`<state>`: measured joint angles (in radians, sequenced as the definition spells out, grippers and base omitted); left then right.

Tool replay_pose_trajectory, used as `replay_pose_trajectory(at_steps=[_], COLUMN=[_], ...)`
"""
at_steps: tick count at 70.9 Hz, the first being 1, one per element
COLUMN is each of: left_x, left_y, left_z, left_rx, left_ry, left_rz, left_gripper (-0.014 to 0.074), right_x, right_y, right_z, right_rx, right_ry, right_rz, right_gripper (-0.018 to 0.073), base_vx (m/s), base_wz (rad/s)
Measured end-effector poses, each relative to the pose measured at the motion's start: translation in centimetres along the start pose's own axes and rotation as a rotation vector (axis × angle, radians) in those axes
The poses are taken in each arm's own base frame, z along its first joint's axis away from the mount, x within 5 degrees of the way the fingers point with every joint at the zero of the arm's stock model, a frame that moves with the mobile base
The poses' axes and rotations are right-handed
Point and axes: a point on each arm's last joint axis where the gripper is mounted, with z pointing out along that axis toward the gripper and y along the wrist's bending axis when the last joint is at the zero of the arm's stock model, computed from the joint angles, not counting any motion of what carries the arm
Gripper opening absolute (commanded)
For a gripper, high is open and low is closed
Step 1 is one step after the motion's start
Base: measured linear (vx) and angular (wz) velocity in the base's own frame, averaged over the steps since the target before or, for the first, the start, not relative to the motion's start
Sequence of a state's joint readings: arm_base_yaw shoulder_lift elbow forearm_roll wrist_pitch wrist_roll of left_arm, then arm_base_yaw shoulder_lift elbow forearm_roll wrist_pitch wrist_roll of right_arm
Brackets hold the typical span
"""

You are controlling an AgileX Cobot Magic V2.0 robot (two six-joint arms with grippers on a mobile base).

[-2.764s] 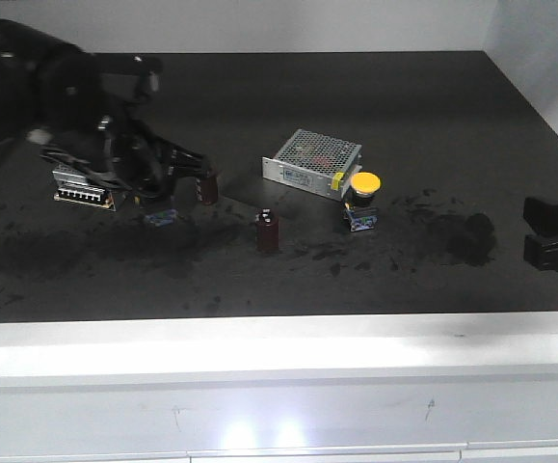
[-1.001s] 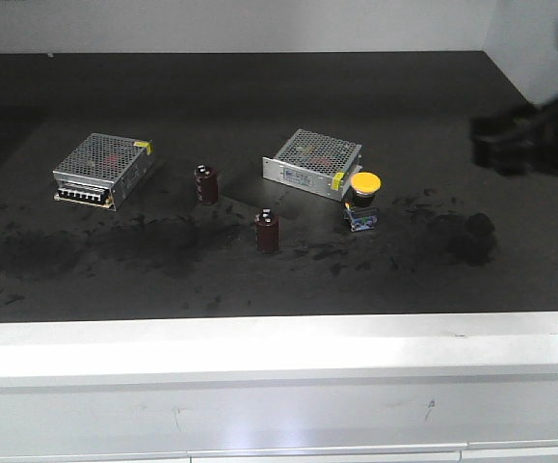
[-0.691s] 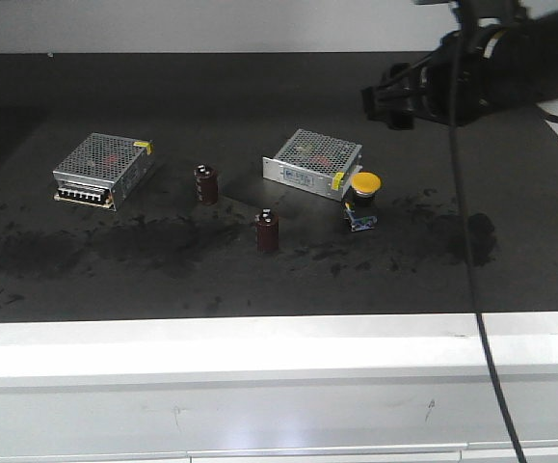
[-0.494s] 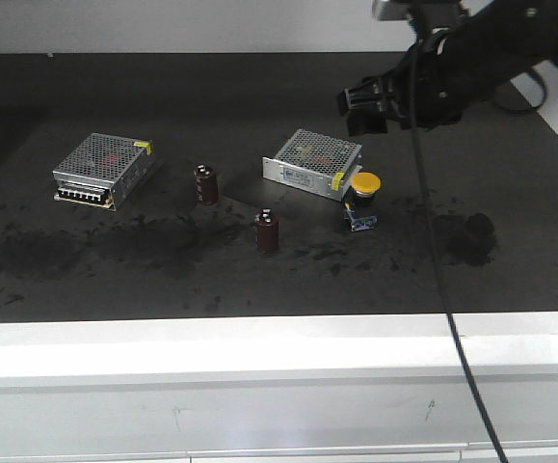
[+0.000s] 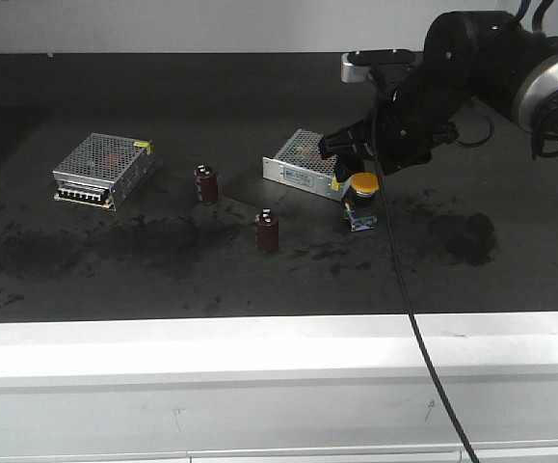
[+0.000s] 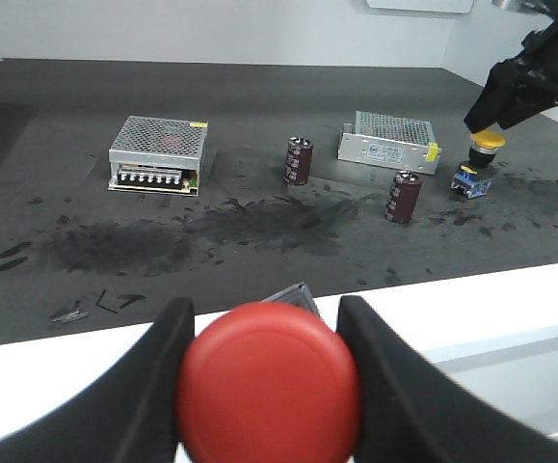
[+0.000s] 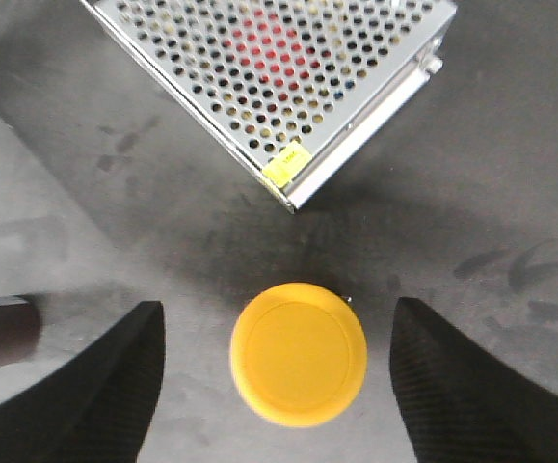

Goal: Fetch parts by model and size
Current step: 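Reach the right gripper down to the yellow-capped push-button switch, then close the right gripper on the yellow-capped switch and lift it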

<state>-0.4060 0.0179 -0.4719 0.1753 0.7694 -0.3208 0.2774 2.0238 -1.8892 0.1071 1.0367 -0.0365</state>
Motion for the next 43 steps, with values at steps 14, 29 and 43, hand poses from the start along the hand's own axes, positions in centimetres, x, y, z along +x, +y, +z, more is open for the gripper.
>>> replay_pose_trajectory(at_steps=[14,29,43], left_x=[0.0,0.0,0.0], left_y=[0.0,0.0,0.0], left_z=[0.0,0.0,0.0], left_rx=[0.0,0.0,0.0], left_ry=[0.0,0.0,0.0], left_rz=[0.0,0.0,0.0], left_gripper=[-0.0006,-0.0006,-0.0006], right_x=[0.2,0.6,0.8], right_y=[-0.2,-0.3,-0.4], right_z=[1.1,2.0,2.7], right_rx=[0.016,0.017,0.018], right_ry=[0.031,0.068,0.1], right_rz=[0.002,0.012,0.013], right_gripper=[0.0484,0.0469,0.0403], base_vx=[0.0,0.0,0.0], base_wz=[0.0,0.0,0.0])
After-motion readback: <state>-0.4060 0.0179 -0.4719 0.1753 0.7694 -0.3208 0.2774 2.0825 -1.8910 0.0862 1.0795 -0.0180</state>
